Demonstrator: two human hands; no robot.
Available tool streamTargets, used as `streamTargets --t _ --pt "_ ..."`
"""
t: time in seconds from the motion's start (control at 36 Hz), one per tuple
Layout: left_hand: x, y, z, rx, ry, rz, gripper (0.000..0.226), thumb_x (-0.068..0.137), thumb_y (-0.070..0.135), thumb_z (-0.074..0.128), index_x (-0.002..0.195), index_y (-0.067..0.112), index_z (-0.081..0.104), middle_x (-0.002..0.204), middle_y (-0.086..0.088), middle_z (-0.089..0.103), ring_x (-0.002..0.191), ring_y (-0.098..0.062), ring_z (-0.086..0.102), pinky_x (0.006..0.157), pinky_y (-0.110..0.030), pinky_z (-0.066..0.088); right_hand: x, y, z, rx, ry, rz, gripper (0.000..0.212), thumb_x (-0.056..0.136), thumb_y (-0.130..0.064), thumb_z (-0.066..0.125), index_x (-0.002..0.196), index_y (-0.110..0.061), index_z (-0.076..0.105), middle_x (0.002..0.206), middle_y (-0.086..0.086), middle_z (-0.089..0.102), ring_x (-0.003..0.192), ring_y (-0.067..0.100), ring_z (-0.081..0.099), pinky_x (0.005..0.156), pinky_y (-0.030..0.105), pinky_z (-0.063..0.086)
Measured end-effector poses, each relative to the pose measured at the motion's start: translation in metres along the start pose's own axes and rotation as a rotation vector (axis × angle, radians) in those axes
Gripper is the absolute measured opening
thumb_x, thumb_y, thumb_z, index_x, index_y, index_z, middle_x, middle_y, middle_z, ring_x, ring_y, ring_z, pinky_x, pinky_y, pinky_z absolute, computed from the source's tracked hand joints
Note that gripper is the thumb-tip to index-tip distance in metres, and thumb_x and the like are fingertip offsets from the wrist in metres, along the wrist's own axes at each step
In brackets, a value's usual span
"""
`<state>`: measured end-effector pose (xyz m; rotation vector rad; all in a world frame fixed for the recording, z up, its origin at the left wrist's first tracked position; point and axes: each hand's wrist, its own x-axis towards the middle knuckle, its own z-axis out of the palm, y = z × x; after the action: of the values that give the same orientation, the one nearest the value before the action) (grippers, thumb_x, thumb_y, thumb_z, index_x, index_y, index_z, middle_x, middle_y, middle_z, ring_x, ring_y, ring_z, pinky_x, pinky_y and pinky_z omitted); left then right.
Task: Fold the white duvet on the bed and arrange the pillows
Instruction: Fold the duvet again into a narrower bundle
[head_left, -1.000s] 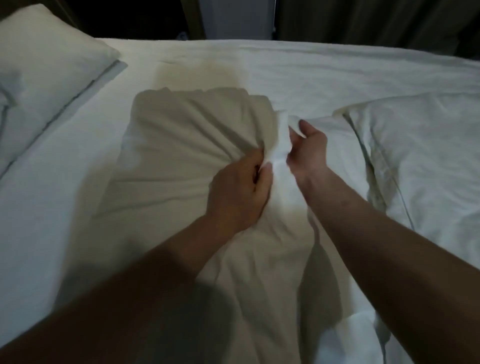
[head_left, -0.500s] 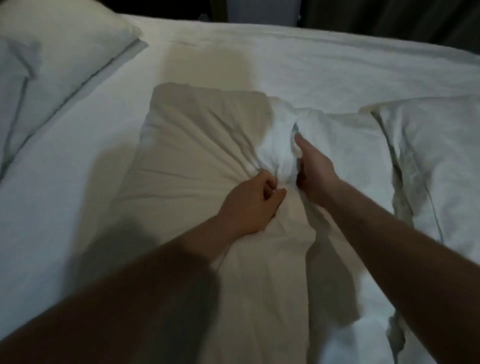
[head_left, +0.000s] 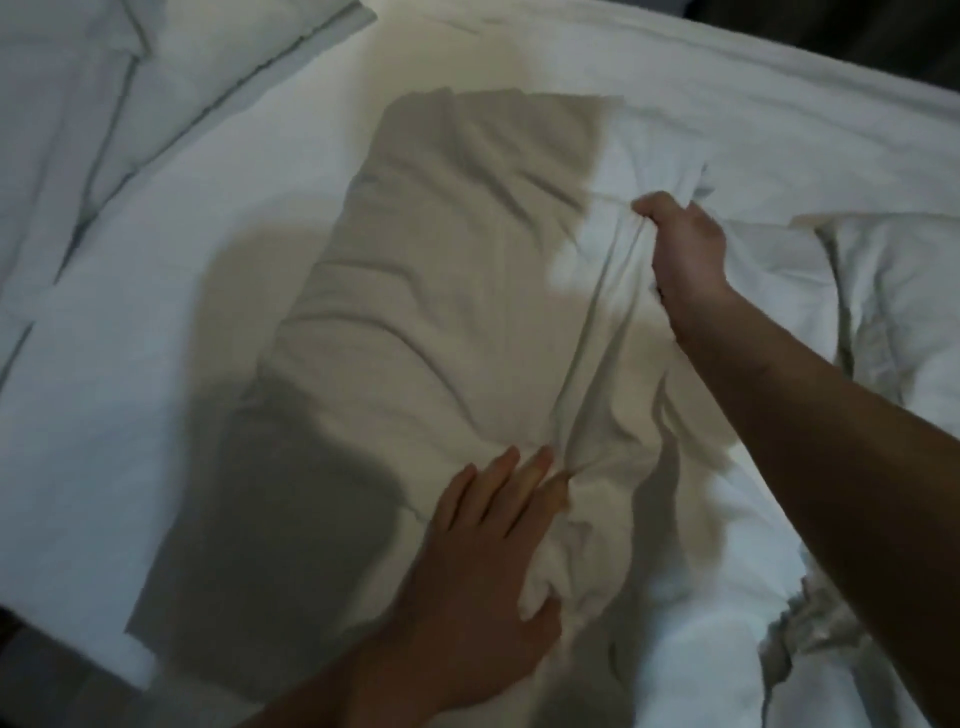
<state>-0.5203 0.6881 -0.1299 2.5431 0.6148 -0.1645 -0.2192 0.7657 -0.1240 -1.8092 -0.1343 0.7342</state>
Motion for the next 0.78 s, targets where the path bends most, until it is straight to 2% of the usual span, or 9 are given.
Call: streamTargets --t 0.08,0.14,0.25,0.33,0.39,0.53,0.64,0.72,0.78 --pt "0.005 0.006 0.019 0.066 -0.046 0.075 0.087 0.075 0.053 0.056 0.153 0.032 0.025 0.165 0.008 0.006 0.152 -0.019 0.006 0.118 -0.051 0.014 0.01 0.037 -0.023 -0.012 0.008 0.109 0.011 0.095 -0.021 0.055 0.103 -0.015 0.059 0.076 -0.004 0.059 0.066 0.005 0.059 0.047 0.008 0.04" --pt "0.009 0.003 0.032 0.095 -0.072 0.076 0.082 0.077 0.052 0.054 0.153 0.033 0.027 0.165 0.006 0.003 0.152 -0.02 0.002 0.118 -0.054 0.012 0.012 0.056 -0.027 0.057 0.039 0.207 0.009 0.098 -0.022 0.048 0.106 -0.018 0.047 0.076 -0.007 0.055 0.065 0.005 0.056 0.054 0.012 0.042" --pt "0.014 0.001 0.052 0.132 -0.105 0.078 0.082 0.077 0.049 0.054 0.153 0.032 0.027 0.166 0.003 -0.003 0.152 -0.024 -0.004 0.12 -0.054 0.007 -0.009 0.066 -0.021 -0.044 0.212 0.018 0.043 0.095 -0.041 0.051 0.135 -0.025 0.047 0.108 -0.004 0.062 0.087 0.011 0.059 0.082 0.028 0.048" --pt "0.016 -0.006 0.063 0.158 -0.11 0.102 0.079 0.081 0.049 0.05 0.154 0.03 0.025 0.165 0.002 -0.006 0.152 -0.026 -0.009 0.12 -0.056 0.005 -0.053 0.088 -0.021 -0.01 0.097 0.04 0.062 0.095 -0.058 0.047 0.148 -0.026 0.039 0.142 -0.009 0.049 0.126 0.008 0.047 0.108 0.026 0.034" --pt "0.02 -0.013 0.07 0.177 -0.136 0.108 0.079 0.083 0.051 0.048 0.155 0.03 0.023 0.165 0.0 -0.006 0.151 -0.027 -0.011 0.12 -0.056 0.004 -0.081 0.115 -0.022 0.039 0.028 0.175 0.075 0.086 -0.07 0.052 0.146 -0.026 0.044 0.145 -0.009 0.048 0.132 0.012 0.045 0.115 0.034 0.033" --pt "0.027 -0.017 0.085 0.184 -0.156 0.107 0.08 0.082 0.055 0.048 0.154 0.028 0.026 0.165 -0.003 0.002 0.151 -0.029 -0.009 0.119 -0.058 0.008 -0.103 0.138 -0.01 -0.064 0.029 0.183 0.045 0.105 -0.037 0.037 0.144 -0.016 0.046 0.139 -0.001 0.053 0.126 0.012 0.047 0.097 0.02 0.034" --pt "0.03 -0.018 0.087 0.188 -0.163 0.099 0.081 0.082 0.058 0.045 0.155 0.029 0.024 0.166 -0.002 0.0 0.151 -0.028 -0.012 0.119 -0.058 0.006 -0.099 0.127 -0.012 -0.067 -0.017 0.205 0.045 0.105 -0.035 0.037 0.142 -0.012 0.049 0.135 0.003 0.057 0.12 0.015 0.052 0.088 0.017 0.039" --pt "0.024 -0.016 0.074 0.148 -0.169 0.114 0.081 0.082 0.062 0.045 0.154 0.032 0.024 0.165 0.001 -0.006 0.15 -0.025 -0.016 0.119 -0.057 0.002 -0.106 0.119 -0.025 0.003 -0.063 0.194 0.041 0.104 -0.035 0.042 0.138 -0.015 0.053 0.118 -0.007 0.061 0.096 0.005 0.058 0.065 0.003 0.044" --pt "0.01 -0.01 0.055 0.062 -0.143 0.115 0.081 0.082 0.066 0.044 0.154 0.034 0.023 0.165 0.004 -0.007 0.15 -0.02 -0.016 0.12 -0.051 -0.003 -0.12 0.115 -0.038 -0.004 -0.082 0.17 0.032 0.103 -0.038 0.044 0.129 -0.025 0.057 0.101 -0.016 0.065 0.083 -0.005 0.058 0.065 0.005 0.045"
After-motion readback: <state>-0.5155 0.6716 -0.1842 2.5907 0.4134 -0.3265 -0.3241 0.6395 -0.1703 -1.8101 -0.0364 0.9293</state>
